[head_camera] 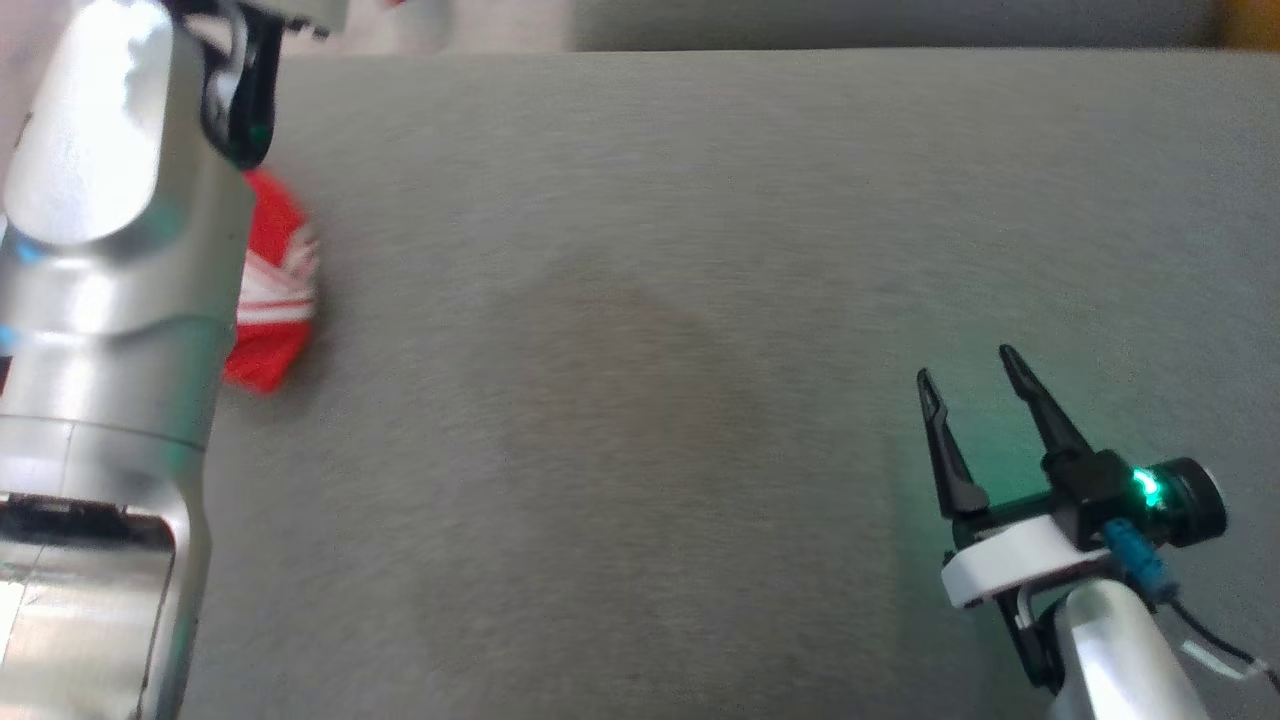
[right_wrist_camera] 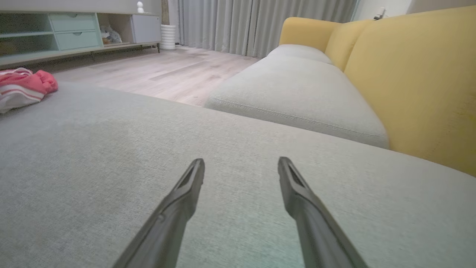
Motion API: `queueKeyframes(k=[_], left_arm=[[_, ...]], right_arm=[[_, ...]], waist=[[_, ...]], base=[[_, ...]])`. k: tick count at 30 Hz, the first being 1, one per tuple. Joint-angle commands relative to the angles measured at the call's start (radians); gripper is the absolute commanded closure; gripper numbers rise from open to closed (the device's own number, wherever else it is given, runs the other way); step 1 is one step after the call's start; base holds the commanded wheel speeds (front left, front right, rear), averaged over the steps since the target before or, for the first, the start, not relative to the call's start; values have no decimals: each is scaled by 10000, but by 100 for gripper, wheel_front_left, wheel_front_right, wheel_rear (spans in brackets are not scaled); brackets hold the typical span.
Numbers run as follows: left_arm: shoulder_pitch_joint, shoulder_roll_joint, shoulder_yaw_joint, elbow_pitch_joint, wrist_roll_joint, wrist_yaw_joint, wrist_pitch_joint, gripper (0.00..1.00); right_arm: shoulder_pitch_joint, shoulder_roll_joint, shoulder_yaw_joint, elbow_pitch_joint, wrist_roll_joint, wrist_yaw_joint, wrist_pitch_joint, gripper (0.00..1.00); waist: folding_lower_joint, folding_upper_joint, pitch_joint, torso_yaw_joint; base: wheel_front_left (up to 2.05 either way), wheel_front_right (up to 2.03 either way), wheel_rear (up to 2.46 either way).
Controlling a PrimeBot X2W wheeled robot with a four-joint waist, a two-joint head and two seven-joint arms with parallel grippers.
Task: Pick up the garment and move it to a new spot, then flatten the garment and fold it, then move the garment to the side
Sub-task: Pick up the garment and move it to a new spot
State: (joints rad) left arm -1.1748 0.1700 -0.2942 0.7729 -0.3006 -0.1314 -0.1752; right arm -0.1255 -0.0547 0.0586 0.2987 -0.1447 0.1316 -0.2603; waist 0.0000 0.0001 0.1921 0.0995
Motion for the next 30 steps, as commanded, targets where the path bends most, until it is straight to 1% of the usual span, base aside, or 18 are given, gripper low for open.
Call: queueKeyframes(k=[1,4,8,13,14,16,20,23,24,25,28,30], left_arm=[[-507,422,-13,-658,-128,10,218,100],[-229,414,-429,-1258,-337,10,607,100],[356,220,-831,-1762,-511,9,989,100],[1473,-151,-1384,-1740,-478,67,1165,100],[1473,-151,-1384,-1740,-478,67,1165,100],[2124,-375,-1666,-1521,-470,96,1140,100],[3496,-806,-2459,-975,-310,127,772,100],[4566,-1097,-2937,-523,-722,108,579,100],[4857,-1147,-3087,-462,-937,100,502,67],[5110,-1175,-3294,-471,-1128,90,390,0],[5826,-1191,-4203,-1174,-2221,81,-62,0],[6125,-1193,-4709,-1692,-2674,294,-415,0]], right_arm=[[-245,41,223,-418,229,-9,-15,0],[-272,42,206,-586,680,-9,-15,0],[-209,43,294,-725,1194,-9,-15,0],[-262,44,673,-871,1762,-9,-15,0],[-262,44,673,-871,1762,-9,-15,0],[-290,44,767,-941,1952,-9,-15,0],[-338,44,846,-1063,2235,-9,-15,0],[-355,44,828,-1087,2362,-9,-15,0],[-351,44,801,-1093,2381,-9,-15,0],[-337,44,760,-1092,2390,-9,-15,0],[-251,45,687,-1033,2346,-9,-15,0],[-172,45,670,-981,2279,-9,-15,0]], waist=[[0,-1,122,-1203],[0,-1,193,-2018],[0,-1,304,-3058],[0,-1,532,-4149],[0,-1,532,-4149],[0,-1,607,-4449],[0,-1,819,-4777],[0,-1,919,-4826],[0,-1,935,-4797],[0,-1,933,-4745],[0,-1,802,-4484],[0,-1,617,-4206]], base=[[0,0,0],[0,0,0],[0,0,0],[0,0,0],[0,0,0],[0,0,0],[0,0,0],[0,0,0],[0,0,0],[0,0,0],[0,0,0],[0,0,0]])
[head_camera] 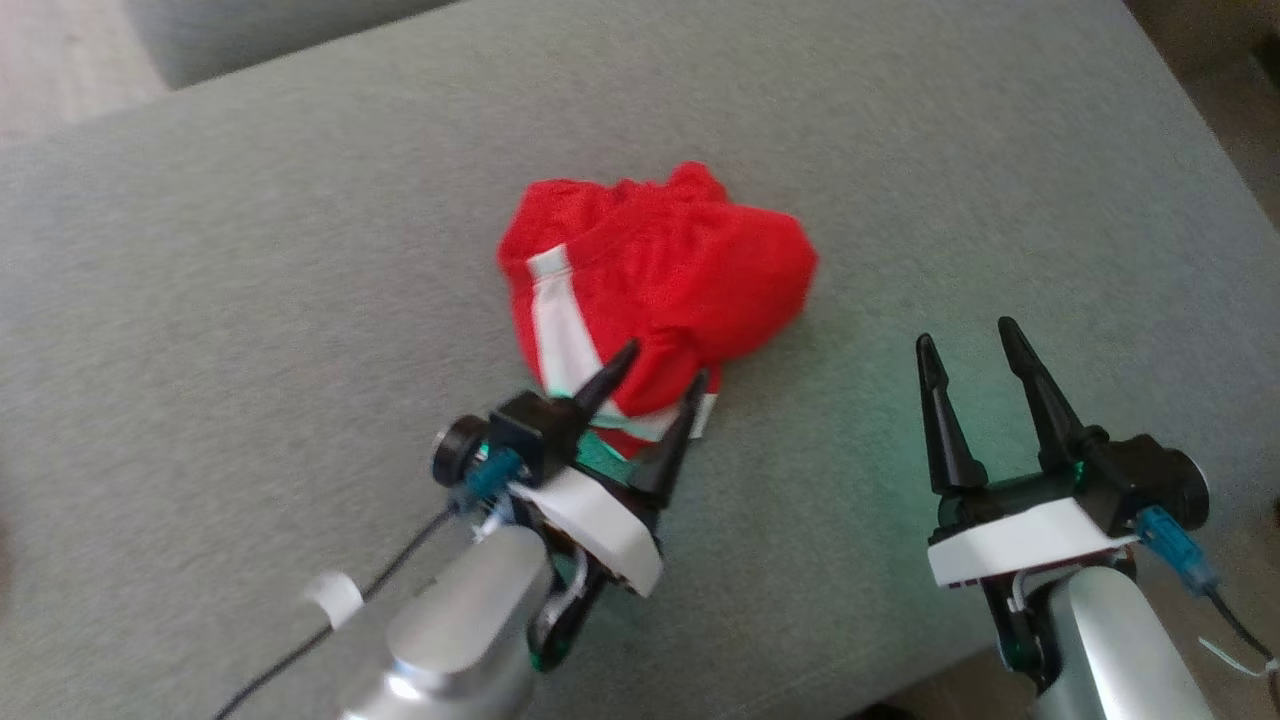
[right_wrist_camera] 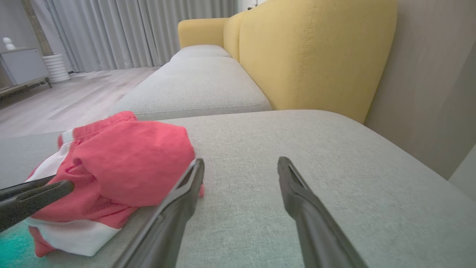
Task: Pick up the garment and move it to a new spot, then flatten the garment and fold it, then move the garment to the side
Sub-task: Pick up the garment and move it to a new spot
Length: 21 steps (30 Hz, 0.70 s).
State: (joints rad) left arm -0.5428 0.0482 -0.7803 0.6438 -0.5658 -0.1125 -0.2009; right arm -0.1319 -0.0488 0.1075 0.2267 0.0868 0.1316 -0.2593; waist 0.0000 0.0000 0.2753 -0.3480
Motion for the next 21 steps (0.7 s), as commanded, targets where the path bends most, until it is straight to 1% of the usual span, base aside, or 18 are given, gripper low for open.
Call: queueKeyframes(k=[1,3,5,6,8,12,15,16,19,21], left_arm=[[-74,24,-41,-601,-121,241,-301,0],[207,23,-60,-1017,-263,703,-515,0],[522,22,262,-1565,-58,1264,-591,0],[771,22,605,-2014,197,1549,-598,0],[1472,75,1381,-2987,883,1978,-603,0],[3132,377,2849,-4361,2282,2647,-606,0],[4276,355,3954,-5144,2915,2942,-607,0],[4919,289,4576,-5559,3187,2993,-607,0],[5586,204,5174,-6047,3749,2970,-608,0],[5995,141,5444,-6131,3927,2928,-608,0]], right_arm=[[-52,-15,152,-233,-80,-9,-24,0],[85,-15,100,-177,-170,-9,-24,0],[252,-15,35,-142,-266,-9,-24,0],[350,-15,-6,-138,-314,-9,-24,0],[535,-15,-38,-141,-374,-9,-24,0],[925,-15,-40,-275,-428,-9,-24,0],[1306,-15,-59,-496,-446,-9,-24,0],[1542,-15,-78,-708,-452,-9,-24,0],[1802,-15,-60,-1009,-424,-9,-24,0],[1995,-15,-129,-1102,-439,-9,-24,0]], waist=[[0,0,-362,454],[0,0,-639,804],[0,0,-970,1209],[0,0,-1158,1448],[0,0,-1471,1848],[0,0,-2028,2646],[0,0,-2397,3183],[0,0,-2549,3479],[0,0,-2676,3771],[0,0,-2788,3906]], base=[[0,0,0],[0,0,0],[0,0,0],[0,0,0],[0,0,0],[0,0,0],[0,0,0],[0,0,0],[0,0,0],[0,0,0]])
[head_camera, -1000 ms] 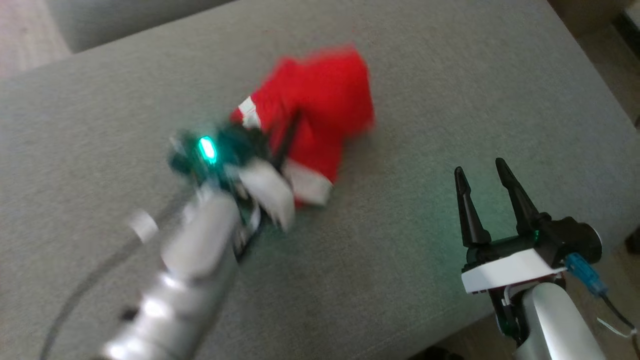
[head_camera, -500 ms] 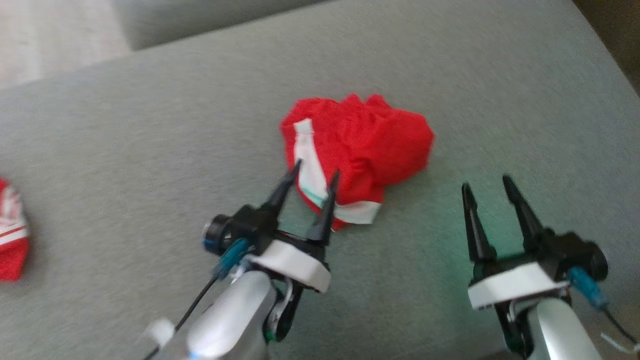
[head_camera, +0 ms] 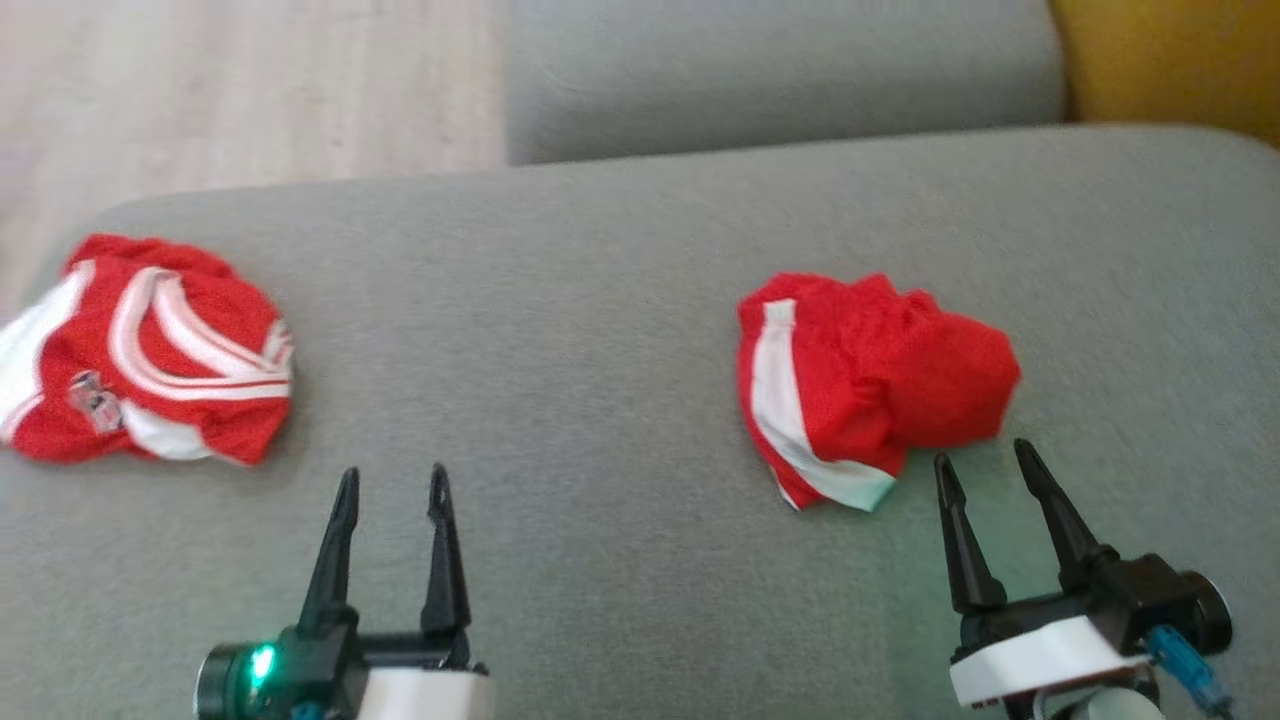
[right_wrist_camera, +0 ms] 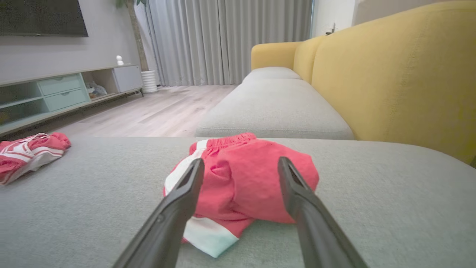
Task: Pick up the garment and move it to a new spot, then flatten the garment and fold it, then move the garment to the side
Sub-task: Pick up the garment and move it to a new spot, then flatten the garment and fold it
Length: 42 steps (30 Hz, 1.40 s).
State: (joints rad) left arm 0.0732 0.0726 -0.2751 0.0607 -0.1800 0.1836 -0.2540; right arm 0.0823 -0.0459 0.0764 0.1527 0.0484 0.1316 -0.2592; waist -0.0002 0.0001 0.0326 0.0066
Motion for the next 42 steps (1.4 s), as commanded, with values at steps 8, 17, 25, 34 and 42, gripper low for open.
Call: queueKeyframes(k=[8,17,25,34,42], left_arm=[[619,-189,876,-570,749,-162,-77,0],[960,-219,834,-560,783,-259,-77,0],[943,-222,762,-355,800,-198,-78,0],[904,-222,766,-223,833,-203,-78,0],[895,-223,798,-156,801,-231,-78,0]], right_arm=[[252,-43,259,-467,-49,-9,-26,0],[451,-43,205,-449,-25,-9,-26,0],[474,-43,132,-381,28,-9,-26,0],[450,-43,114,-346,128,-9,-26,0],[402,-43,152,-280,213,-9,-26,0]], waist=[[2,-1,-557,365],[2,-1,-649,358],[2,-1,-685,404],[2,-1,-652,450],[2,-1,-578,407]], base=[[0,0,0],[0,0,0],[0,0,0],[0,0,0],[0,0,0]])
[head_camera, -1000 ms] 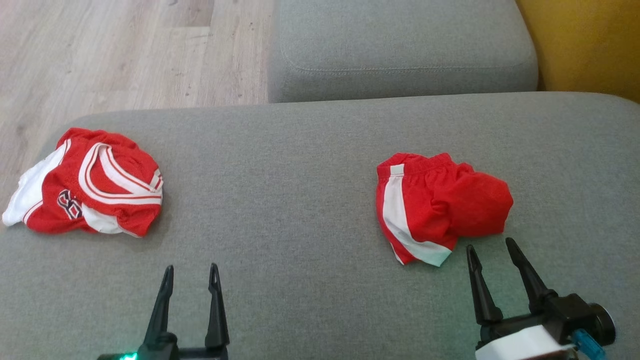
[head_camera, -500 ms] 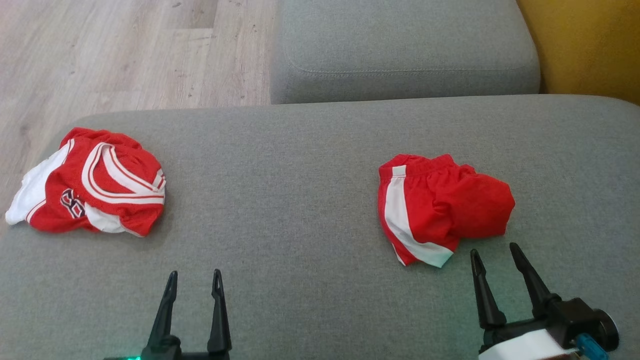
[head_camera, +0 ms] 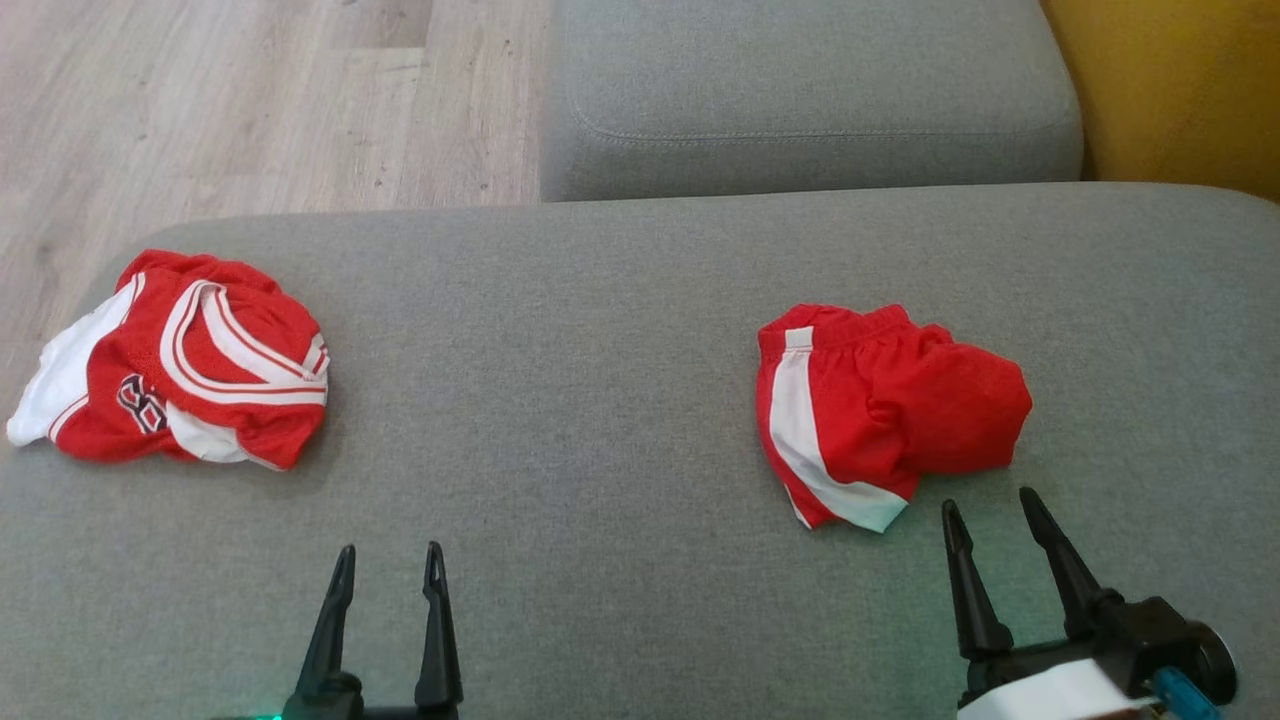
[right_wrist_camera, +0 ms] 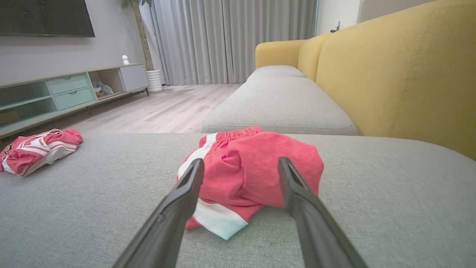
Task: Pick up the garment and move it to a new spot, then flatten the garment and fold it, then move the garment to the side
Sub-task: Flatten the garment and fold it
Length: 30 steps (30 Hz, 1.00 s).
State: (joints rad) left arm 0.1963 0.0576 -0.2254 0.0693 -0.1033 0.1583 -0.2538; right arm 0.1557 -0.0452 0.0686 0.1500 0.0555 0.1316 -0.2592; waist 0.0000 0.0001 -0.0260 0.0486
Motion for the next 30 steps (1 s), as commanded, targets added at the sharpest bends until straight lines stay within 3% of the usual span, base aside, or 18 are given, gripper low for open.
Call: queueKeyframes(k=[1,12,16,20,23,27,30], left_arm=[[-343,-73,292,-242,21,-10,-80,0],[-1285,-73,429,-179,205,-596,-80,0],[-2637,144,332,183,132,-1654,-80,0],[-4554,729,-87,885,37,-2640,-80,0],[-6194,1440,-1300,1672,-451,-2871,301,0],[-8348,2961,-4284,1976,-2949,-2884,1384,0],[-9758,4020,-5949,1920,-4725,-2886,2122,0]], right_arm=[[-336,-51,238,-247,201,-9,-26,0],[-544,-51,333,-349,289,-9,-26,0],[-679,-51,475,-352,259,-9,-26,0],[-1038,-51,590,-341,270,-9,-26,0],[-1328,-51,661,-374,268,-9,-26,0],[-1665,-51,818,-373,331,-9,-26,0],[-1859,-51,888,-402,441,-9,-26,0]], waist=[[0,-1,15,-30],[0,-1,409,-376],[0,-1,843,-605],[0,-1,1422,-955],[0,-1,1827,-1280],[0,-1,2224,-1910],[0,-1,2475,-2407]], base=[[0,0,0],[0,0,0],[0,0,0],[0,0,0],[0,0,0],[0,0,0],[0,0,0]])
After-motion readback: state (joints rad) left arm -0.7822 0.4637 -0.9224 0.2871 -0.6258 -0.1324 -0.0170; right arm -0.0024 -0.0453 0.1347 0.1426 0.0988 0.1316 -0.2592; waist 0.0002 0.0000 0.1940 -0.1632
